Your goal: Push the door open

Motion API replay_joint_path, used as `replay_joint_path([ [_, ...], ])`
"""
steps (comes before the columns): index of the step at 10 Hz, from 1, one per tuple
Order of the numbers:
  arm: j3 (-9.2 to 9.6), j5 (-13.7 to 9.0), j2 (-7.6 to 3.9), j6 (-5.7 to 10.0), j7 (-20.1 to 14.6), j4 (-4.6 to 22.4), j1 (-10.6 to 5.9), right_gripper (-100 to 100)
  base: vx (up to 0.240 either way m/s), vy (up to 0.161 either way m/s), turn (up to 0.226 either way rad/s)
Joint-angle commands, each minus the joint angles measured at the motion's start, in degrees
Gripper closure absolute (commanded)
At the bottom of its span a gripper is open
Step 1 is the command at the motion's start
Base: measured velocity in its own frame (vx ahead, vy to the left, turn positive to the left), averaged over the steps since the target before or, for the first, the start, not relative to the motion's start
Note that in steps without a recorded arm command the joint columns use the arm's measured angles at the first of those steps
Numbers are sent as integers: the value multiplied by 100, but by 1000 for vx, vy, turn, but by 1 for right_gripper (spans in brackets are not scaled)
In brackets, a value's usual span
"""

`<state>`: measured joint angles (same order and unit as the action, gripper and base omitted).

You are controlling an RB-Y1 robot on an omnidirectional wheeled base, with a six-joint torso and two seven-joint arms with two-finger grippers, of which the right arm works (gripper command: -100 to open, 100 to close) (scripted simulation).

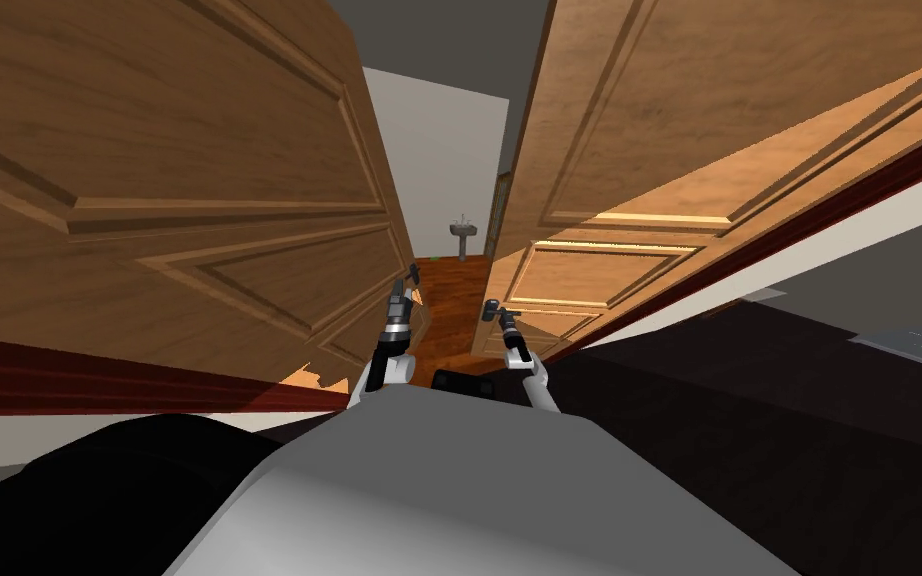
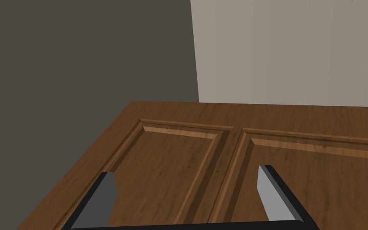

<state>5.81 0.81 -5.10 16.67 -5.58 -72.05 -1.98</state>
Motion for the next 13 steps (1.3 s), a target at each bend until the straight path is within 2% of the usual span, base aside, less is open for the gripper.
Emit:
replay_joint_path([
  [1, -208, -21, -45, -31, 30, -80, -2, 100, 128, 128, -112],
  [5, -463, -48, -15, -43, 88, -12, -46, 100, 150, 125, -67],
  [8, -744, -77, 30, -57, 152, 64, -94, 100, 144, 134, -88],
  [13, -1057, -109, 99, -72, 222, 148, -147, 100, 157, 128, -77],
])
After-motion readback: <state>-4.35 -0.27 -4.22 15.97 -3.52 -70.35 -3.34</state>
